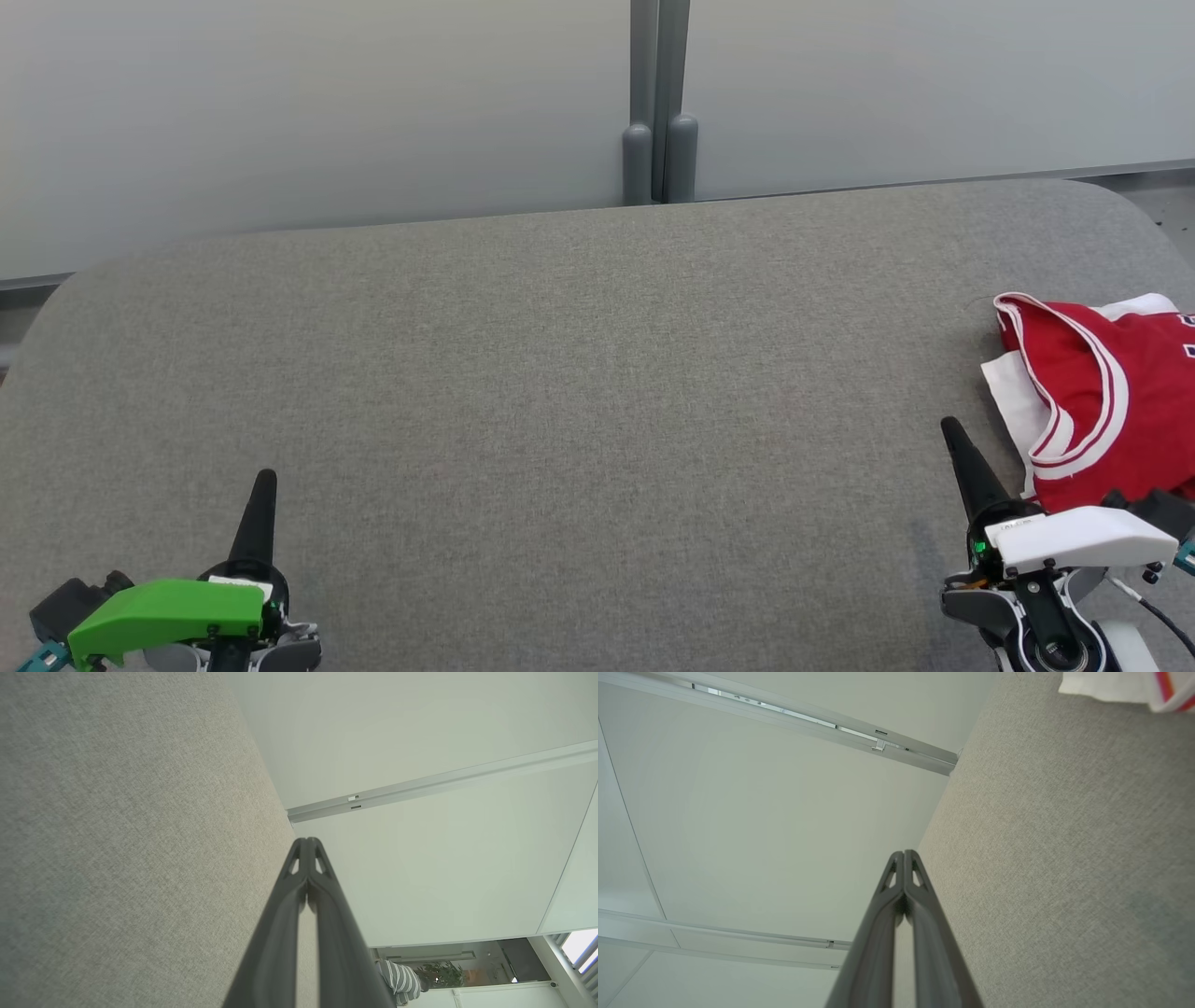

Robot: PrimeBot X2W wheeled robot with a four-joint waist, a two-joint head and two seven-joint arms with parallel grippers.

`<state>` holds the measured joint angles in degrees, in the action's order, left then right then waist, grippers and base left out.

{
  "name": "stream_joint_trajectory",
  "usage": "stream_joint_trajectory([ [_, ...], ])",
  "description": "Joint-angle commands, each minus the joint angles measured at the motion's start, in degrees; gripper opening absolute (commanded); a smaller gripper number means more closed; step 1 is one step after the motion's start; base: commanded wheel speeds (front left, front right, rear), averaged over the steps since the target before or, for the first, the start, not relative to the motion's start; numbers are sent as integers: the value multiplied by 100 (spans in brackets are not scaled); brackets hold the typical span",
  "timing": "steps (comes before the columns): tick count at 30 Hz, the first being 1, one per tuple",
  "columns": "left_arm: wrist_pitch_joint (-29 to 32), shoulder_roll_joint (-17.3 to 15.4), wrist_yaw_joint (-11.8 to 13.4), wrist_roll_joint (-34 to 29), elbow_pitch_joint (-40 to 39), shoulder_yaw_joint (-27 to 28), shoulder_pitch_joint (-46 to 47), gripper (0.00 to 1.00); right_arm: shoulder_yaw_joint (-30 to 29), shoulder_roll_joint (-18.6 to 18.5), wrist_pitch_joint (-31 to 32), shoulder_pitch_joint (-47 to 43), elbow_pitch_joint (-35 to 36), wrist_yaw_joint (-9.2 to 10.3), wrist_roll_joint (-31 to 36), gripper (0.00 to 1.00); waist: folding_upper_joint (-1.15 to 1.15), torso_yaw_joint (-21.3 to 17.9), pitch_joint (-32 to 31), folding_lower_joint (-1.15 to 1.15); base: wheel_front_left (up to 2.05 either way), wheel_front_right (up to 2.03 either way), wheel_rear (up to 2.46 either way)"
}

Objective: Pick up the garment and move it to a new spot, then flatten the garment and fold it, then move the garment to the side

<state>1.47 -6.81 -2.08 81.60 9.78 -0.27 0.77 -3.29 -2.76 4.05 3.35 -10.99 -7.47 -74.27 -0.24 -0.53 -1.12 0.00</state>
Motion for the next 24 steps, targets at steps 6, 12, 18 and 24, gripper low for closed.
stream_joint_trajectory([
  [6, 98, 64, -148, 267, 11, 183, 166, 0, -48, -35, 64, 126, -23, -4, -423, 0, 17, 9, 22, 0, 0, 0, 0],
  [12, 161, 117, -228, 403, 31, 283, 188, 0, -65, -35, 88, 145, -54, -4, -661, 0, 18, 16, 38, 0, 0, 0, 0],
  [18, 255, 173, -316, 626, 57, 409, 201, 0, -87, -35, 124, 172, -94, -4, -982, 0, 20, 25, 60, 0, 0, 0, 0],
  [24, 318, 226, -386, 775, 74, 521, 229, 0, -107, -36, 151, 175, -126, -4, -1246, 0, 21, 33, 79, 0, 0, 0, 0],
])
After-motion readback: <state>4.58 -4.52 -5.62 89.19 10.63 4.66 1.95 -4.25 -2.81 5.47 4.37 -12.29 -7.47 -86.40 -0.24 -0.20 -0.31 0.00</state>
